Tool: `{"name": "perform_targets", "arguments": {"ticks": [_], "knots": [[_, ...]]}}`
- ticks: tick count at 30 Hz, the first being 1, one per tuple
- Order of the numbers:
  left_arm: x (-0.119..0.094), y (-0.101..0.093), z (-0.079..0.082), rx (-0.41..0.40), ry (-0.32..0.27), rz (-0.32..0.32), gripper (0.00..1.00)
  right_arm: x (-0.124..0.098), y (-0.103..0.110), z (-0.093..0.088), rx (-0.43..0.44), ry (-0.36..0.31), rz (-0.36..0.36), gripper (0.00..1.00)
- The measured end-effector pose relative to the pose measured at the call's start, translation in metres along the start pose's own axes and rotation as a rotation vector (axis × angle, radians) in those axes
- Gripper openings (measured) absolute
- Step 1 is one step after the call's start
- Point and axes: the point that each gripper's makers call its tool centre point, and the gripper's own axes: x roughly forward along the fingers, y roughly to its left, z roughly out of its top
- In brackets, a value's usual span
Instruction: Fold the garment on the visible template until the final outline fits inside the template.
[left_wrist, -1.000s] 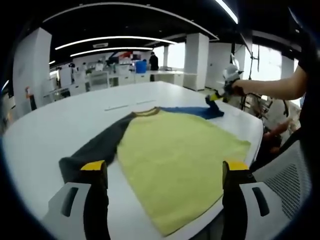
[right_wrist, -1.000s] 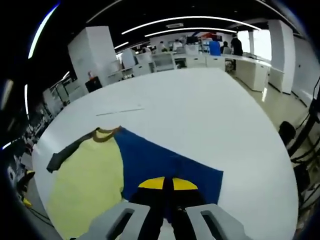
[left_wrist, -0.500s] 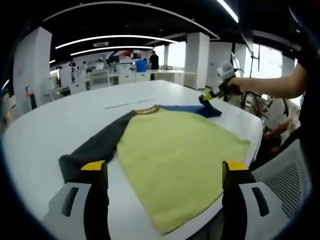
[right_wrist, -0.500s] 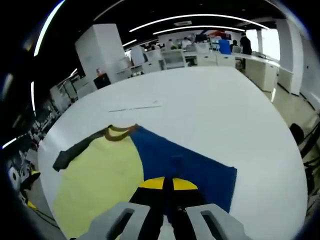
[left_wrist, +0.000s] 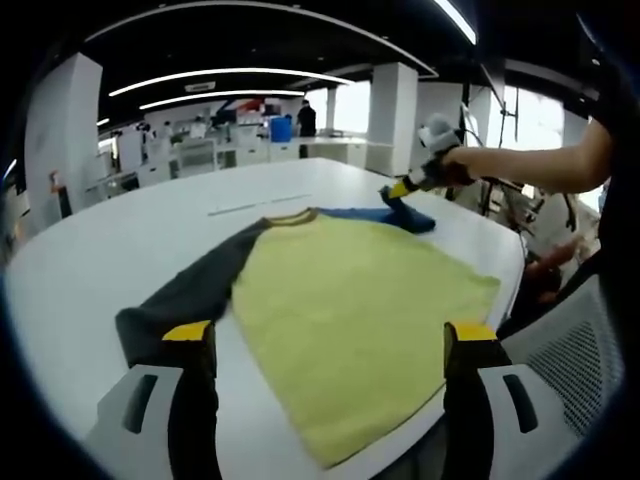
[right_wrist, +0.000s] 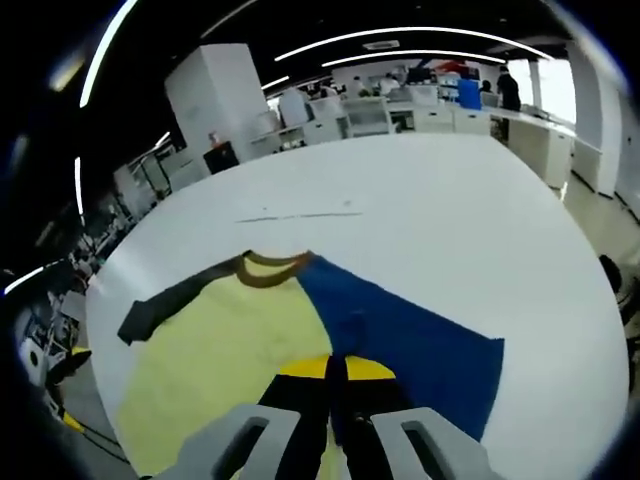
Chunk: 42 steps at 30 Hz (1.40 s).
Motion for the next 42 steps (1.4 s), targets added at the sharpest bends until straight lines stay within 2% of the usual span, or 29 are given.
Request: {"name": "perform_targets", "arguments": {"ticks": [8,33,42], "knots": [[0.0,-0.001,0.0,0.003,-0.001,-0.006,0.91,0.012,0.021,-0.004,-0.029,0.033,0.024,0.0],[0.0,-0.001,-0.006,0.031,0.021,-0.004,0.92,0.034,0.073,0.001,-0.032,0.034,0.073,0.0],[0.001,0.001,-0.003,0.033,0.011,0.002,0.91,0.043,0.094,0.005,-0.038,0.036,0.1,0.0]]}}
